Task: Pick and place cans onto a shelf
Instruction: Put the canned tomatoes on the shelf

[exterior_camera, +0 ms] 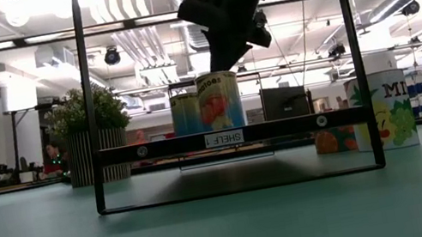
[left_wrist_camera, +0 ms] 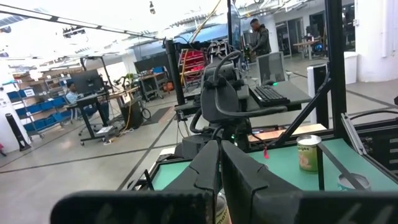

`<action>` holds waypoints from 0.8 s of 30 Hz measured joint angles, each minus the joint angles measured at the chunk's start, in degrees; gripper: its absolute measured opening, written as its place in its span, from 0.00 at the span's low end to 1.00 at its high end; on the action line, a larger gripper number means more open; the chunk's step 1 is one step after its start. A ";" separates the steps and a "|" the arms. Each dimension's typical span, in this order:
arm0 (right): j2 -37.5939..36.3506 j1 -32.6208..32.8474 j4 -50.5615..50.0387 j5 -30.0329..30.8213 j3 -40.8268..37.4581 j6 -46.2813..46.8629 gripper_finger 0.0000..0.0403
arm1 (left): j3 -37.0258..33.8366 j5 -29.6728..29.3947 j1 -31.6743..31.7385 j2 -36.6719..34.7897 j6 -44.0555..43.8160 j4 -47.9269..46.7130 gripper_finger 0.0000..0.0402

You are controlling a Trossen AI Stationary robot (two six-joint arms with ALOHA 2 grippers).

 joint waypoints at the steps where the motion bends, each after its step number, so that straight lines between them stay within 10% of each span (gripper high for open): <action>1: 0.04 -0.10 0.06 0.00 0.00 0.02 0.02 | 0.00 0.00 0.00 -0.03 0.00 0.00 0.00; 24: 2.03 -4.63 0.40 6.36 -0.01 -3.28 0.02 | 0.00 0.00 0.00 -0.02 0.02 -0.02 0.00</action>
